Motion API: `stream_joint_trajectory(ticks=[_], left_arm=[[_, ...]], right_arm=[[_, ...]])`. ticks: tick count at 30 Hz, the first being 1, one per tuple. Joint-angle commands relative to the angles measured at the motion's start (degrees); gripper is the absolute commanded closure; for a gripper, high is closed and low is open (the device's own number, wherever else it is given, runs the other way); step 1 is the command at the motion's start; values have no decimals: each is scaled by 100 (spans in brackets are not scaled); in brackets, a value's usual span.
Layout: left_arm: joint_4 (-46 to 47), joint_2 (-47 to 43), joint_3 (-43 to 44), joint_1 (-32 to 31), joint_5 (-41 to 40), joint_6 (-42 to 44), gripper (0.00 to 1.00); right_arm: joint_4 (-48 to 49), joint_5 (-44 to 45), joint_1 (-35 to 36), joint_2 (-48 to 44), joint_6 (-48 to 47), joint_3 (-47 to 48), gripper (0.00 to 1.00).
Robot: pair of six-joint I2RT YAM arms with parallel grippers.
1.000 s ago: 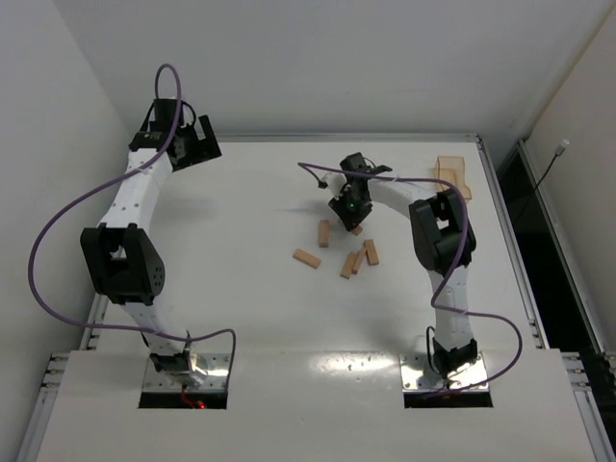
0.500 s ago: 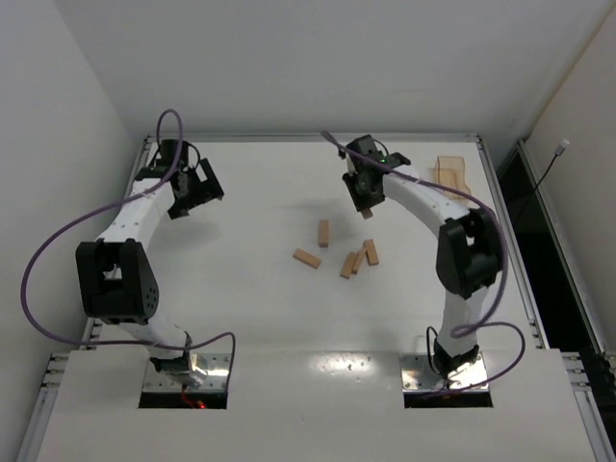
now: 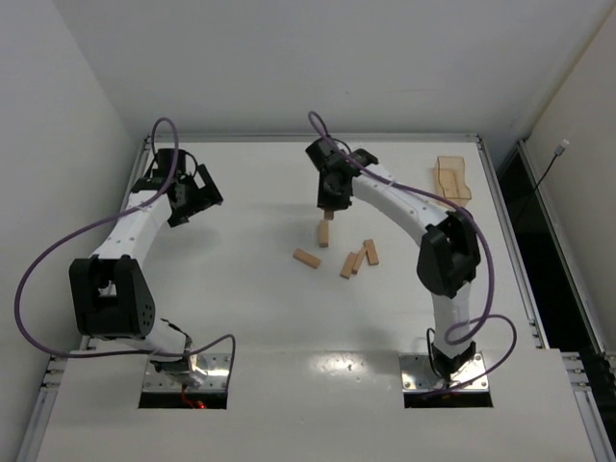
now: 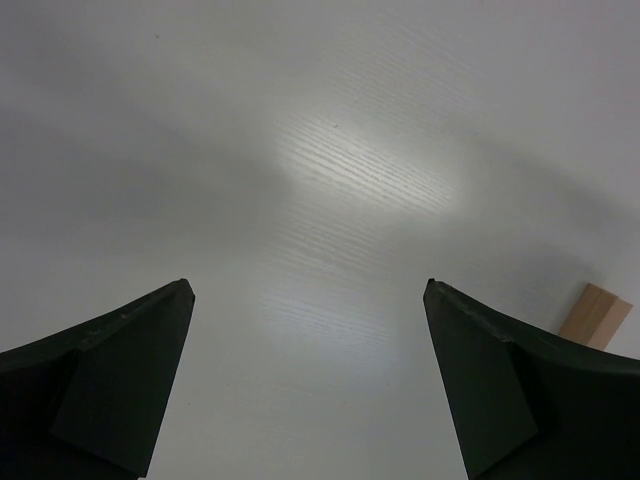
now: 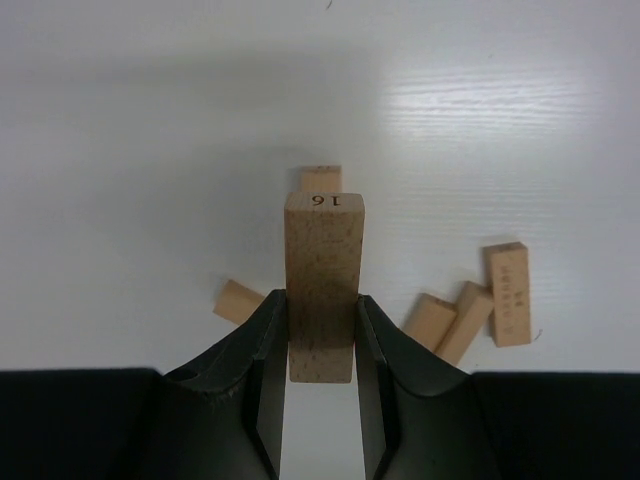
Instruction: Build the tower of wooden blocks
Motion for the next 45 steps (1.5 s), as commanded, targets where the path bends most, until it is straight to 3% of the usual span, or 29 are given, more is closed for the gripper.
stream_joint_trajectory(ticks=[1,17,45], left_arm=[[130,-343,-70,26,70,-71,0],[244,-494,-588,26,202,-203,0],[244,298,62,26,255,-256,0]], right_arm=[[-190,185,304,380,509,487,100],[-129,370,648,944,677,681,100],[170,-315,138,1050,264,190,100]])
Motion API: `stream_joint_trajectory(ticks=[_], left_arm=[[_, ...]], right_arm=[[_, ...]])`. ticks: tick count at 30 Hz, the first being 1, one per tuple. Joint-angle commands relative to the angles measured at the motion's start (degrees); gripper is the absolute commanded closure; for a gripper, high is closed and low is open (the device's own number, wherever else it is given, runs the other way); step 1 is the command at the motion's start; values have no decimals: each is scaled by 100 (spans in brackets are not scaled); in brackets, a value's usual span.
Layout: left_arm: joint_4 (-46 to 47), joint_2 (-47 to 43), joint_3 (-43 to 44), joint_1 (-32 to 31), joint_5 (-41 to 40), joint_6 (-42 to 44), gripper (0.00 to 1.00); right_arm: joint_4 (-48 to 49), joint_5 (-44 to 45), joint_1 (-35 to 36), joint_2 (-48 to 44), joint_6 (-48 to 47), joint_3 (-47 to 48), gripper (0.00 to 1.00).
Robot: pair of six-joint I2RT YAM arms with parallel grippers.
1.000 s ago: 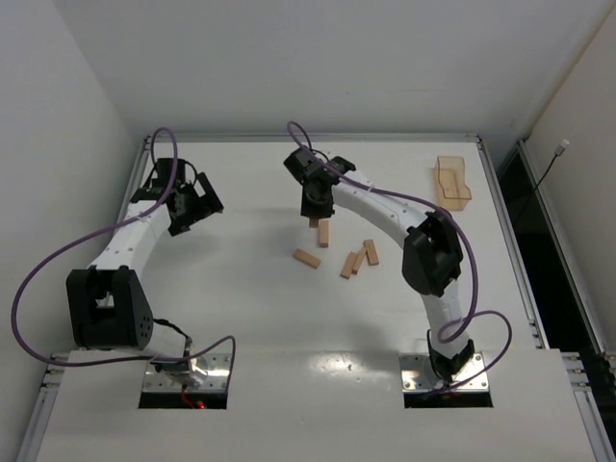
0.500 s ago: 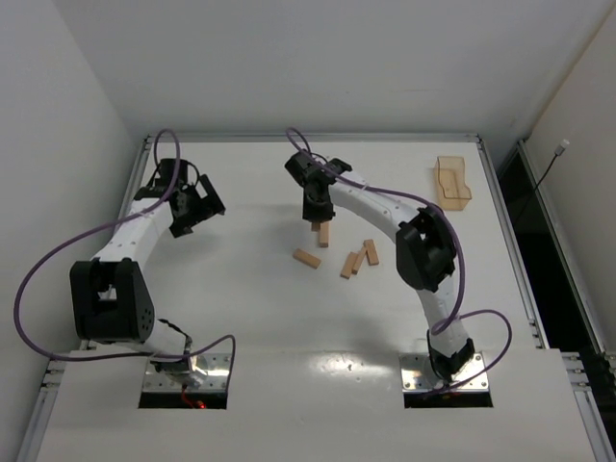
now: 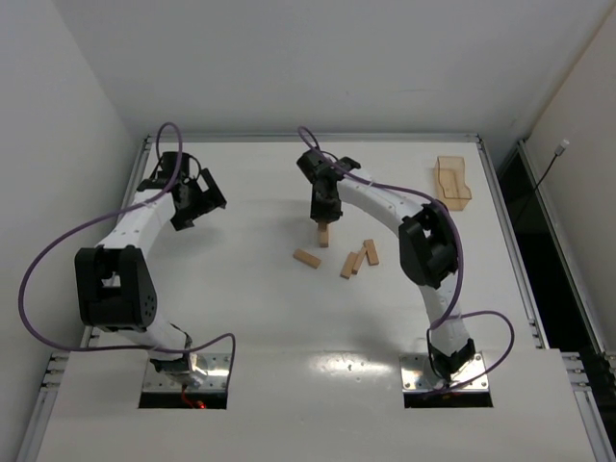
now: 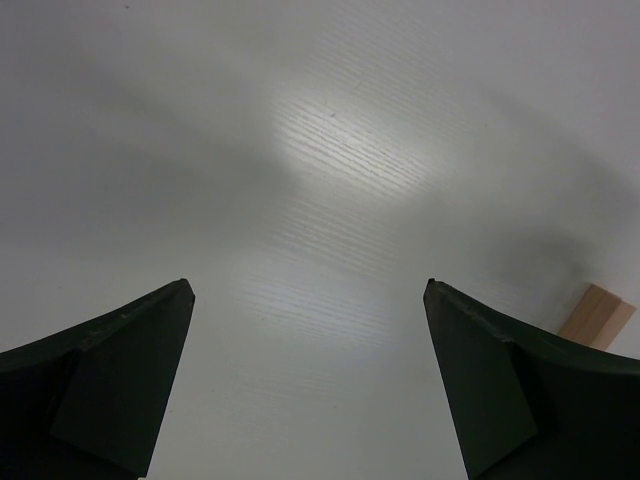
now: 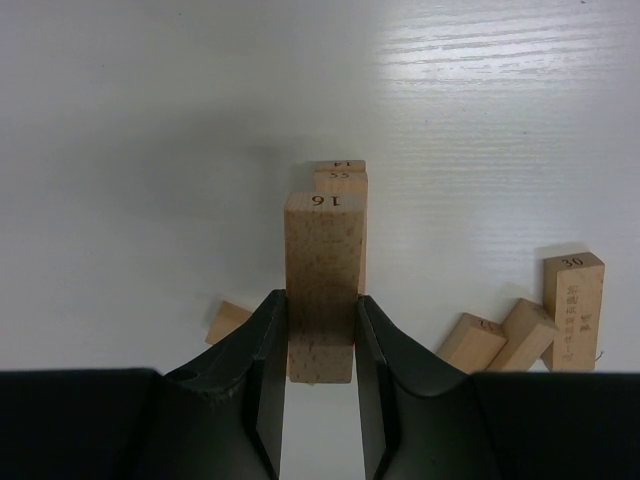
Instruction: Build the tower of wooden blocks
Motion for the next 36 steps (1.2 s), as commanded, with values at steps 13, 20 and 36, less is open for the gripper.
stream_joint_trajectory(ticks=[13,20,36], left_arm=[[32,136,316,26,108,-68,0],[32,242,378,26,108,-68,0],[32,295,431,26,108,-68,0]], right_arm=[[192,-162,-39,-65,-82,-286,100],[192,-223,-39,-65,-82,-392,100],[298,-347,-92,40,-135,-392,100]])
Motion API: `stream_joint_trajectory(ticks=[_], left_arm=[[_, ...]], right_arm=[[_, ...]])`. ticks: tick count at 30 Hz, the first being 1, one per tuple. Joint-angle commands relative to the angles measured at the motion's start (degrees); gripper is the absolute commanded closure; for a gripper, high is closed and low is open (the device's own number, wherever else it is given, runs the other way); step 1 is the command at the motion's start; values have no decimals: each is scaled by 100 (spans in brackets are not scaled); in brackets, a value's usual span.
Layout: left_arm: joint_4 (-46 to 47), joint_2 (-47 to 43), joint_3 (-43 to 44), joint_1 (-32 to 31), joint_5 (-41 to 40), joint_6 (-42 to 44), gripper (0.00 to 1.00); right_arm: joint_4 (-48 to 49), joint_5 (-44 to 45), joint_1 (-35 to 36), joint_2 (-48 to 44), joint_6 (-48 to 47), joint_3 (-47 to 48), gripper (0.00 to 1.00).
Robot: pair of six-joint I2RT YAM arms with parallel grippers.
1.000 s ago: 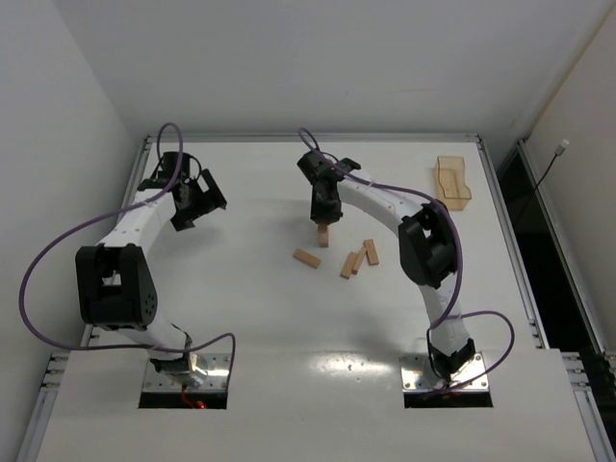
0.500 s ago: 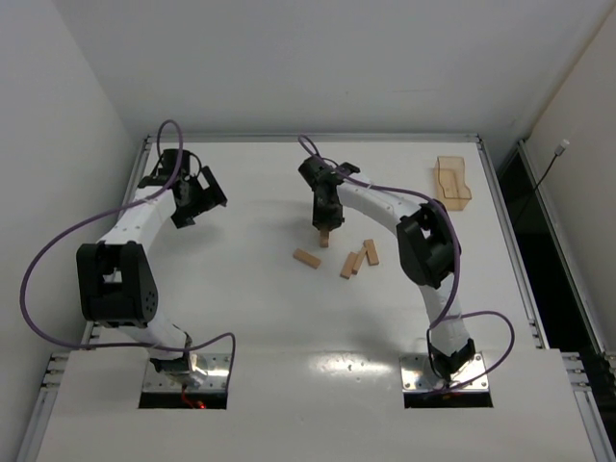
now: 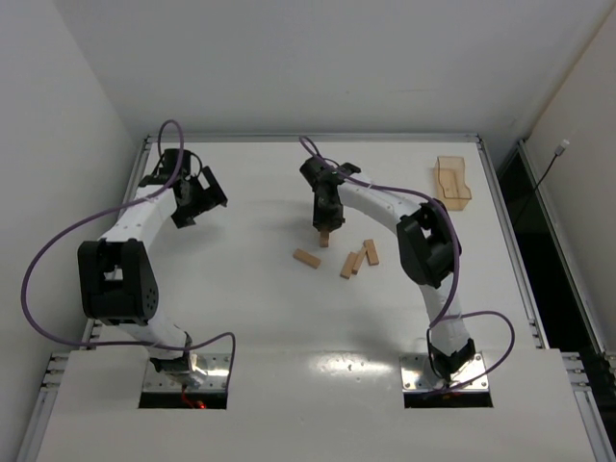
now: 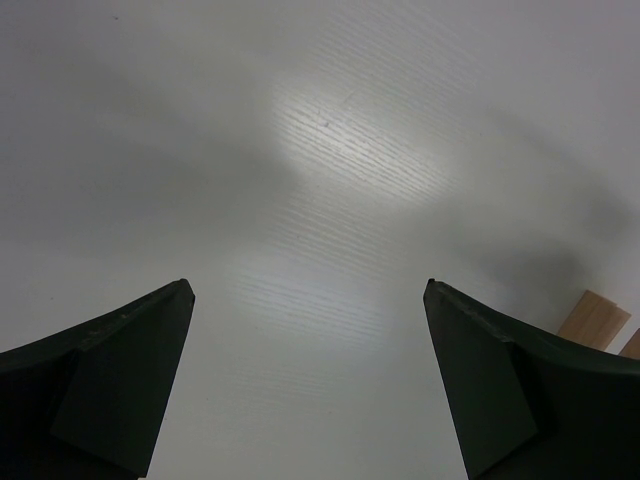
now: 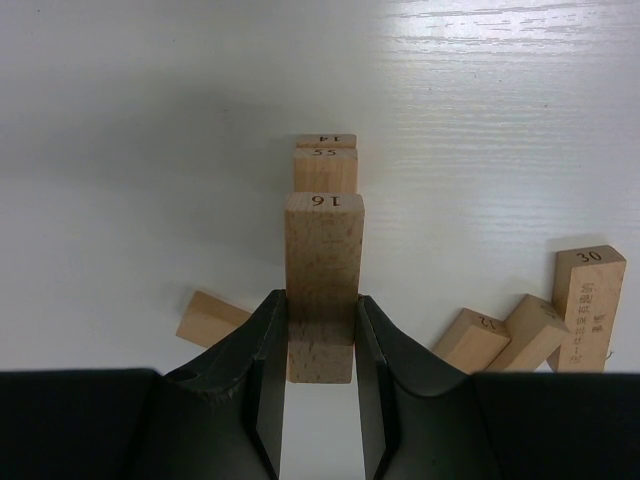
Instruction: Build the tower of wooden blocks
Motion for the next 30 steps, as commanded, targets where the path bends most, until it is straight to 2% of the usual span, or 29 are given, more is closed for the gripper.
stream_joint_trajectory(ticks=[1,30], left_arm=[[67,37,214,26,67,-57,0],[67,362,425,26,172,-57,0]], right_arm=[[147,-34,-22,36,-23,48,100],[305,-34,-127,308,-305,206,100]])
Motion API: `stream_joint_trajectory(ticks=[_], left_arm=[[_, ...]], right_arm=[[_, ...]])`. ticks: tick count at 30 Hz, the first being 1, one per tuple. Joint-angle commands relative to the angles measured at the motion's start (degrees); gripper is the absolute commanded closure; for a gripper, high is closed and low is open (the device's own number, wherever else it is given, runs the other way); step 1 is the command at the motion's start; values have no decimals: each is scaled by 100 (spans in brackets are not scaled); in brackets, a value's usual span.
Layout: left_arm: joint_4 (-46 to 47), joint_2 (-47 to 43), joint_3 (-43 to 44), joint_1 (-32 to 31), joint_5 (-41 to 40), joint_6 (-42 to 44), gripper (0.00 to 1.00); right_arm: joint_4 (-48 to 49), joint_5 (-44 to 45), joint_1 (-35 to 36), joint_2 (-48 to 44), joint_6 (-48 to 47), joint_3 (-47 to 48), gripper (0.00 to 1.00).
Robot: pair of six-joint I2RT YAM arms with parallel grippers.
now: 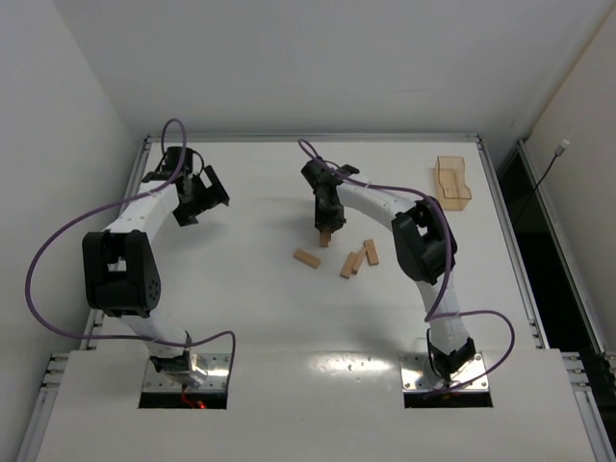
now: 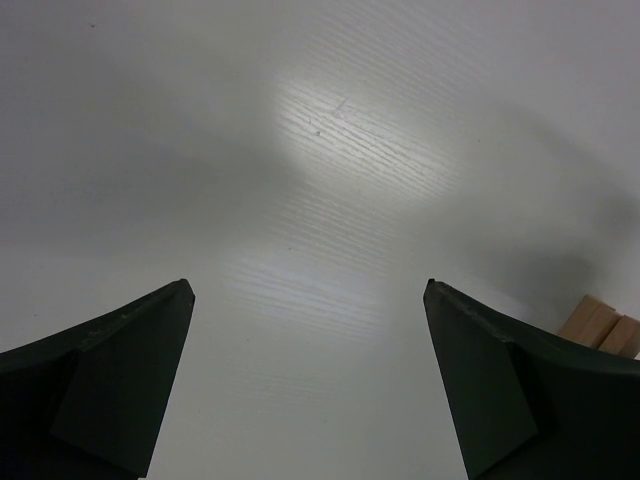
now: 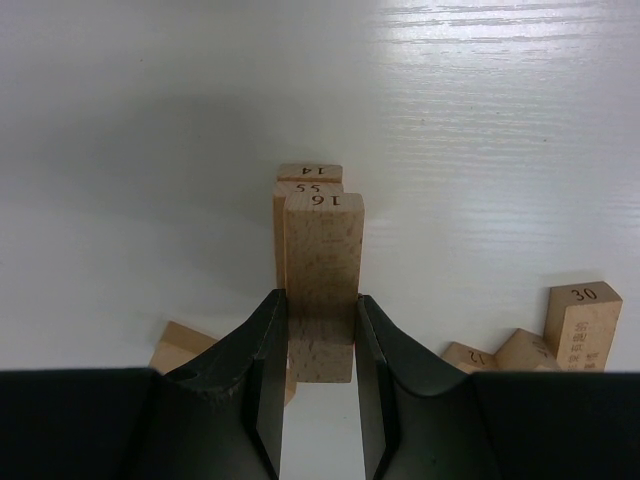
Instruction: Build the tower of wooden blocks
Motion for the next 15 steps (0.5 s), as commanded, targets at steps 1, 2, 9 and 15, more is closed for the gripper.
stream_joint_trajectory(ticks=[1,2,9,15], left_arm=[[62,21,207,26,63,-55,0],[62,21,207,26,63,-55,0],[62,74,207,26,115,-55,0],[62,126,207,26,116,-55,0]], right_arm=[[141,-37,-20,57,-40,201,100],[141,-37,-20,57,-40,254,100],[141,-89,-20,110,-93,306,100],[141,-89,-20,110,-93,307,99]])
